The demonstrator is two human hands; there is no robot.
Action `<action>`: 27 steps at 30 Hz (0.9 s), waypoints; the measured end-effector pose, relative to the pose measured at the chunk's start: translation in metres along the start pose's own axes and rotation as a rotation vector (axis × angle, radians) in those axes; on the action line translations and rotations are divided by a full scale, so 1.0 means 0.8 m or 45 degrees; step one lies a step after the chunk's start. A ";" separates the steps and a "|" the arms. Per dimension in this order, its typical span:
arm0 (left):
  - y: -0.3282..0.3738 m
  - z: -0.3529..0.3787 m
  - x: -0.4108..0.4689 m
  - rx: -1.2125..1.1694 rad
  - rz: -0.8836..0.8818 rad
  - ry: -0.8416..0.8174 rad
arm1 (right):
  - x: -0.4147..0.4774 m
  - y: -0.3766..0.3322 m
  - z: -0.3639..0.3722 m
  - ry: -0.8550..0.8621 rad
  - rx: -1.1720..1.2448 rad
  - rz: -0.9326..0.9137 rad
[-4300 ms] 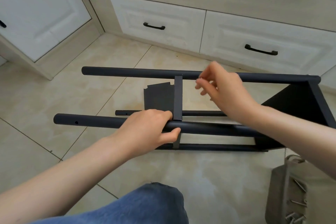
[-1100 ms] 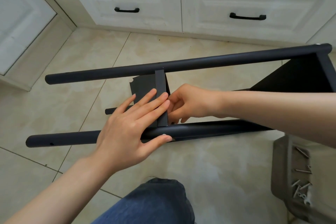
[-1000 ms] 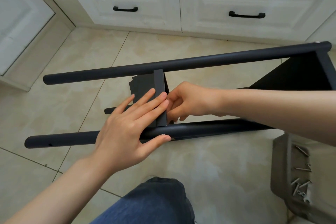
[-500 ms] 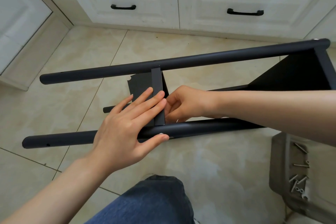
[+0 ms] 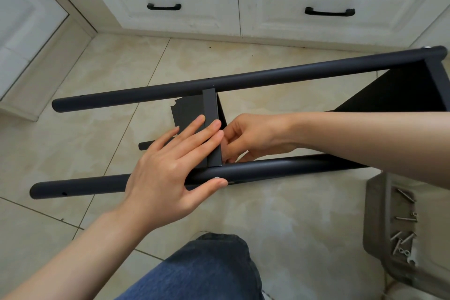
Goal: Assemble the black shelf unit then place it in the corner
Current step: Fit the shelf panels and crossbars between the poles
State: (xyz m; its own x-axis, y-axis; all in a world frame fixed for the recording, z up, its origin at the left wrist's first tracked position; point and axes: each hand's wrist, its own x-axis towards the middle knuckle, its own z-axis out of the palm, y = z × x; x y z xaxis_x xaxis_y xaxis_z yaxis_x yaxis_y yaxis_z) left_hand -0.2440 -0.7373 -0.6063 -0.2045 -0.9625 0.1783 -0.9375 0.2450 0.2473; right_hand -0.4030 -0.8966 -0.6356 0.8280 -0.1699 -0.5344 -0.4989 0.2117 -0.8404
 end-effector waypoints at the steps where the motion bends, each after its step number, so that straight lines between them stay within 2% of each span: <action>1: 0.000 0.000 0.000 -0.002 0.000 0.001 | 0.002 0.001 -0.001 -0.026 0.046 0.022; 6: -0.001 0.002 0.000 -0.002 -0.003 -0.002 | 0.003 0.004 -0.003 -0.176 0.198 0.105; 13: -0.001 0.002 0.000 -0.003 -0.006 0.003 | 0.010 0.003 0.001 -0.148 0.076 0.175; 20: -0.001 0.003 0.000 0.000 0.002 0.013 | 0.009 0.007 -0.005 -0.204 0.238 0.156; 27: -0.003 0.005 -0.001 0.001 0.015 0.025 | 0.010 0.009 -0.006 -0.217 0.233 0.162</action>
State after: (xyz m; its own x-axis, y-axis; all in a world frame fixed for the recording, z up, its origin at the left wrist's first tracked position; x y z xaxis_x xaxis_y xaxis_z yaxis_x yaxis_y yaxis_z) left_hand -0.2429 -0.7377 -0.6108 -0.2103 -0.9569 0.2001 -0.9352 0.2566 0.2443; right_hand -0.4008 -0.9012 -0.6463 0.8007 0.0304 -0.5982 -0.5596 0.3942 -0.7290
